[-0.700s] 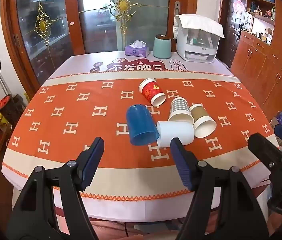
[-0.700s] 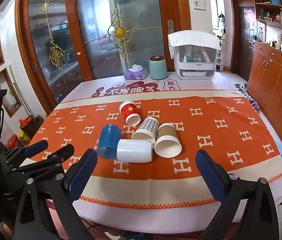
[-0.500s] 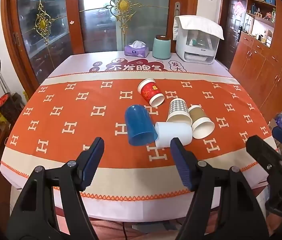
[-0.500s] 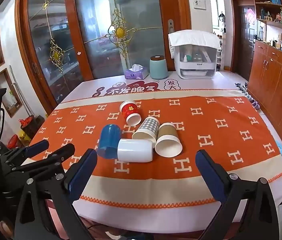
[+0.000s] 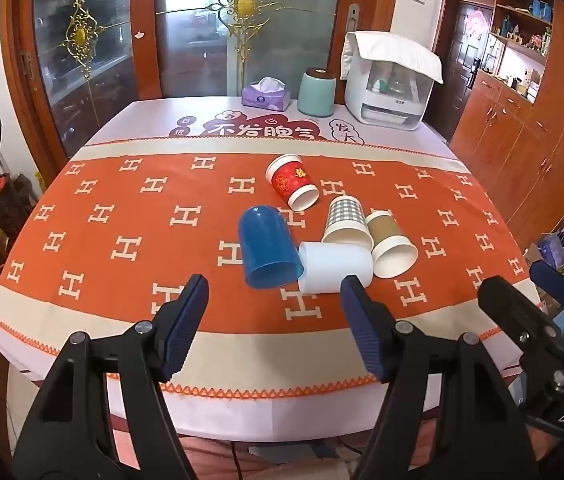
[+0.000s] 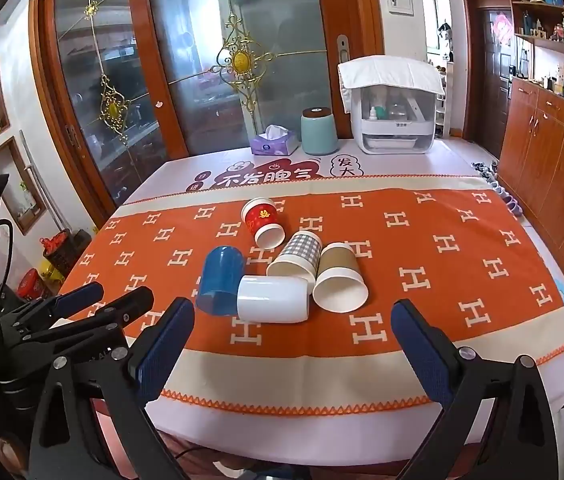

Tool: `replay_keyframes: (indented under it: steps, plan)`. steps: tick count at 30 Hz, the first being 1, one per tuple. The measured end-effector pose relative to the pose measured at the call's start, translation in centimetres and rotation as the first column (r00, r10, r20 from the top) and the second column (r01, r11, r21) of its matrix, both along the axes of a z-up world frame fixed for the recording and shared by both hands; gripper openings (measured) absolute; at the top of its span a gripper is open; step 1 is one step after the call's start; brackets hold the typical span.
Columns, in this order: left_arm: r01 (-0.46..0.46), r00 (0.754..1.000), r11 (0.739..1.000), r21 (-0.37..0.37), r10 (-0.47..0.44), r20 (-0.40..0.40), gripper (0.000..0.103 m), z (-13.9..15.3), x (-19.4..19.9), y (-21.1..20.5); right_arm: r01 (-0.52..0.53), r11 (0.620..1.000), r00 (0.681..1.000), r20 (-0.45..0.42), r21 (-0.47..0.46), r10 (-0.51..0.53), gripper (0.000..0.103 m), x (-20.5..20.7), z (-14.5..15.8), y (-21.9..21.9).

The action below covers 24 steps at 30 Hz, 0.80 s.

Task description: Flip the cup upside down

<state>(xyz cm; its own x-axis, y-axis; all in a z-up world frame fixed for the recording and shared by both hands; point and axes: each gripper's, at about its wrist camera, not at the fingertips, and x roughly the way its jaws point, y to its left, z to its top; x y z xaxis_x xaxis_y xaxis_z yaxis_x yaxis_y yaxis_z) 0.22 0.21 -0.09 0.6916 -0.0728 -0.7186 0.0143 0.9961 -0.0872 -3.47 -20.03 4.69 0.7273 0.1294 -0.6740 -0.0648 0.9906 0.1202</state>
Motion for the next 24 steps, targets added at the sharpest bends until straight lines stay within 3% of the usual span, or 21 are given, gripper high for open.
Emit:
replay_keyframes:
  steps: [24]
  plan:
    - [0.008,1.000,1.000,0.004,-0.008,-0.009,0.066,-0.08,0.25,0.24,-0.001,1.000,1.000,-0.008,0.005,0.001,0.100,0.53,-0.81,0.52]
